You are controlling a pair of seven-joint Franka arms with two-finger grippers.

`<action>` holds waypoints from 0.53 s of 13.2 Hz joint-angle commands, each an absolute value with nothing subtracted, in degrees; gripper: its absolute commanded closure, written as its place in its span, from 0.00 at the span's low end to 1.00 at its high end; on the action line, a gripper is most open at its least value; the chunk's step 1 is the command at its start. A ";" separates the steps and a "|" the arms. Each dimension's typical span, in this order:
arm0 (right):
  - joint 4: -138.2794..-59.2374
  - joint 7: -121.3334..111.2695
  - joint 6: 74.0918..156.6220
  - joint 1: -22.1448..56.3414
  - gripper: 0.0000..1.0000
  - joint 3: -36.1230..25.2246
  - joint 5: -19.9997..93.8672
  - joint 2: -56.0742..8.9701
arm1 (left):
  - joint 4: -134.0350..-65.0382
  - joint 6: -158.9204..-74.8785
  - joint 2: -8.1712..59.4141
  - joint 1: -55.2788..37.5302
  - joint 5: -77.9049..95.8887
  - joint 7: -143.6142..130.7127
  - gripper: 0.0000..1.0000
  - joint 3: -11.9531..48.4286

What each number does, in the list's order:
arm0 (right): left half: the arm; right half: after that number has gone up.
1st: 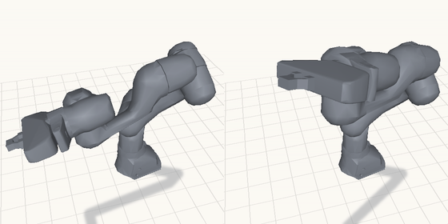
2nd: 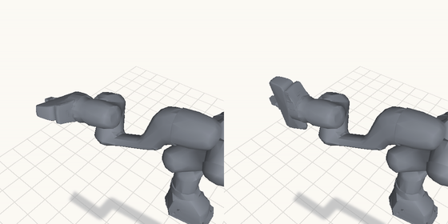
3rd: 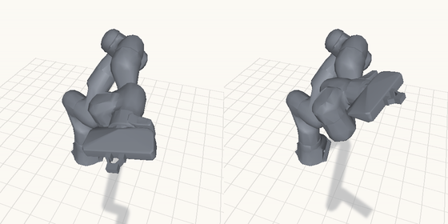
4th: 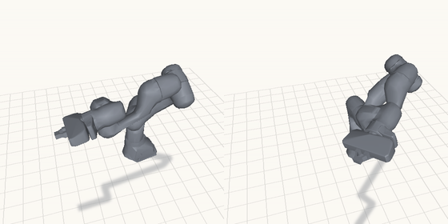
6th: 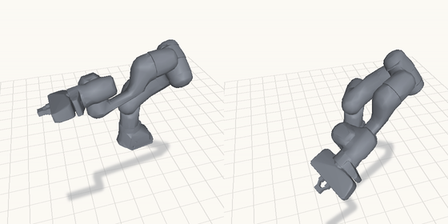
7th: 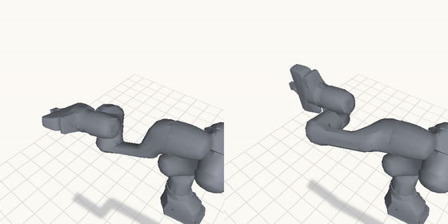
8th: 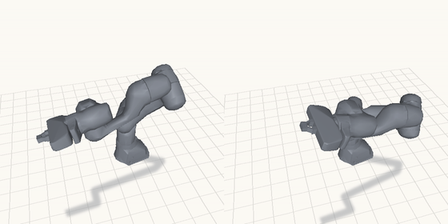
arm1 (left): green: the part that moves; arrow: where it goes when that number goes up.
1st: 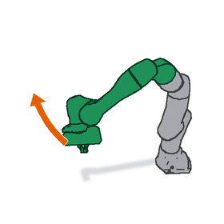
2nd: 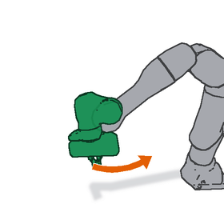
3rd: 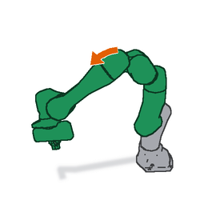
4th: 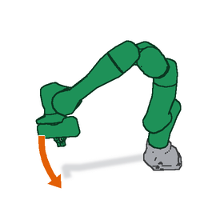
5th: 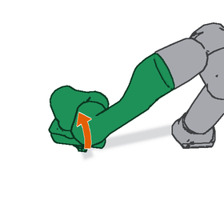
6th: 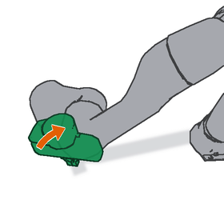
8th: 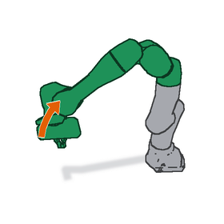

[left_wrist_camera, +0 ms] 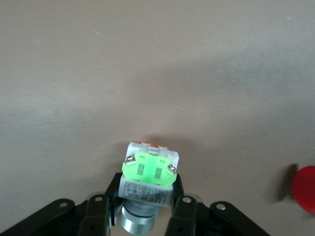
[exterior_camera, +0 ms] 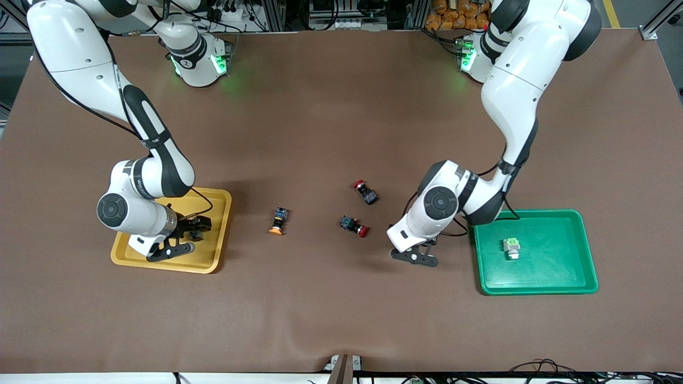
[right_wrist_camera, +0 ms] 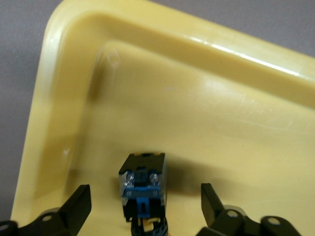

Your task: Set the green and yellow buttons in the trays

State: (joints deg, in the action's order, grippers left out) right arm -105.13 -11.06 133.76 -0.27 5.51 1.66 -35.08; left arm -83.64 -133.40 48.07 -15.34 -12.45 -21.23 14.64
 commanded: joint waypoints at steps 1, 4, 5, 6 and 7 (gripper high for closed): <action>-104.94 -9.59 127.64 -0.27 0.00 6.33 2.02 -30.86 | -84.20 -128.52 43.69 -10.30 -12.83 -20.92 1.00 15.99; -104.77 -4.41 126.91 1.66 0.00 6.50 2.02 -30.23 | -84.90 -123.41 40.00 -6.17 -12.83 -17.69 1.00 16.44; -104.77 -2.05 127.18 2.71 0.00 6.50 2.11 -30.41 | -85.25 -122.62 39.56 -4.24 -12.75 -13.92 1.00 16.52; -104.77 0.85 127.44 4.20 0.00 6.59 2.81 -30.50 | -85.78 -122.61 39.29 -1.61 -12.74 -10.41 1.00 16.87; -104.68 4.19 127.62 6.31 0.00 6.59 3.94 -30.67 | -86.13 -122.61 39.11 1.12 -12.74 -7.50 1.00 17.57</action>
